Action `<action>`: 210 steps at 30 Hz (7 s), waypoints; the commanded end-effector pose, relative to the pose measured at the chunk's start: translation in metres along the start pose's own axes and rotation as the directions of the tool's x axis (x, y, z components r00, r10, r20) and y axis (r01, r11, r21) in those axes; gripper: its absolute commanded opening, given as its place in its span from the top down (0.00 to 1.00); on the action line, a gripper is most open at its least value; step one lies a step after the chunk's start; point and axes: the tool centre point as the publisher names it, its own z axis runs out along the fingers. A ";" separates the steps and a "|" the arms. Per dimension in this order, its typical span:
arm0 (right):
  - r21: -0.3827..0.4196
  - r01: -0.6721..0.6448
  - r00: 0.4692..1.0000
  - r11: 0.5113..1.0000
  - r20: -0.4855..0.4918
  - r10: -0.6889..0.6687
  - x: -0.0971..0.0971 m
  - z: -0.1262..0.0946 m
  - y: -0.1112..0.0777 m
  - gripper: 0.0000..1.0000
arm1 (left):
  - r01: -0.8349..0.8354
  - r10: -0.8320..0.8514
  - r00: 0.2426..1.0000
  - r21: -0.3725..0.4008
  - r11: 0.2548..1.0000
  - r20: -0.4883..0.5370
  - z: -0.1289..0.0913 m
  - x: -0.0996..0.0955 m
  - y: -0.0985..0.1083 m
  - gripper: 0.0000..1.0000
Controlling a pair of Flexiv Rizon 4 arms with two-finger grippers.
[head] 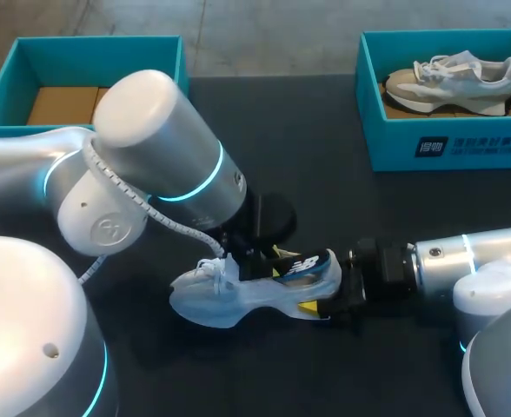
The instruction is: Take the shoe out of the shoebox, open the shoe tongue, remove and reinsert the insole, then place the shoe into the shoebox
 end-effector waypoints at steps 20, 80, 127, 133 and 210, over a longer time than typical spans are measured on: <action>0.006 -0.001 1.000 1.000 0.001 0.001 0.001 0.001 0.001 1.00 | -0.022 0.015 0.994 0.062 0.998 0.111 -0.002 0.024 -0.023 0.61; 0.006 -0.001 1.000 1.000 0.001 0.001 0.001 0.001 0.001 1.00 | 0.018 -0.032 0.986 0.083 0.996 0.164 -0.014 0.033 -0.029 1.00; 0.006 -0.001 1.000 1.000 0.001 0.001 0.001 0.001 0.001 1.00 | 0.028 -0.035 0.980 0.040 0.999 0.197 -0.006 0.039 -0.045 0.57; 0.006 -0.001 1.000 1.000 0.001 0.001 0.001 0.001 0.001 1.00 | 0.053 -0.062 0.972 0.043 0.998 0.226 0.004 0.033 -0.049 0.58; 0.006 -0.001 1.000 1.000 0.001 0.001 0.001 0.001 0.001 1.00 | 0.117 -0.137 0.960 0.095 0.989 0.244 0.017 0.000 -0.070 1.00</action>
